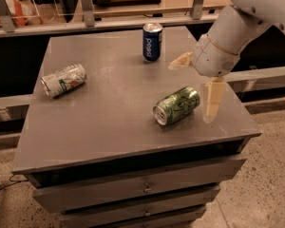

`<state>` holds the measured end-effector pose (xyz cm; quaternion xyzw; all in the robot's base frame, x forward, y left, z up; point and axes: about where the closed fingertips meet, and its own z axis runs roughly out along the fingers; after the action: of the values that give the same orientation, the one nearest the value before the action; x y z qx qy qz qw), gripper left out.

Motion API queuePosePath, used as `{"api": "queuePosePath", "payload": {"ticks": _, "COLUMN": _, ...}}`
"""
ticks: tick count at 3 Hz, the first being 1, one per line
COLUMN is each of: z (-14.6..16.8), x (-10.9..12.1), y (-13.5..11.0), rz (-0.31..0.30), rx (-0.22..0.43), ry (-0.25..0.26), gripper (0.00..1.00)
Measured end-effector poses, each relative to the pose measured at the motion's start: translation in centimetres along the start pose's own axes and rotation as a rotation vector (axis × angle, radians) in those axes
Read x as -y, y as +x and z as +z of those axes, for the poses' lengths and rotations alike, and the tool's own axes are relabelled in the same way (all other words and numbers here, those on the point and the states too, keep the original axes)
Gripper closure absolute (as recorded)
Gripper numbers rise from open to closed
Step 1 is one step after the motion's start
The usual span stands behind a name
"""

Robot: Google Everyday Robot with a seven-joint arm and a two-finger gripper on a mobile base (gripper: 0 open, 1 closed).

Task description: Move green can near pepsi can

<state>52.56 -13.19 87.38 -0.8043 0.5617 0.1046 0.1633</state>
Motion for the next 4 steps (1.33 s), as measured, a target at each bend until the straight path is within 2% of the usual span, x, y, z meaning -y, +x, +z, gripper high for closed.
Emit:
{"api": "queuePosePath", "payload": {"ticks": 1, "z": 1.6, "x": -0.3, "y": 0.0, "rz": -0.012, "rx": -0.001, "ry": -0.034, "gripper": 0.0}}
{"api": "queuePosePath", "payload": {"ticks": 2, "z": 2.6, "x": -0.7, "y": -0.1, "rz": -0.024, "rx": -0.017, "ry": -0.061, "gripper": 0.18}}
{"api": "queuePosePath", "payload": {"ticks": 3, "z": 3.0, "x": -0.8, "y": -0.2, "rz": -0.016, "rx": -0.05, "ry": -0.079, "gripper": 0.42}}
{"api": "queuePosePath", "payload": {"ticks": 4, "z": 0.7, "x": -0.6, "y": -3.1, "rz": -0.035, "rx": -0.144, "ry": -0.067, "gripper": 0.64}}
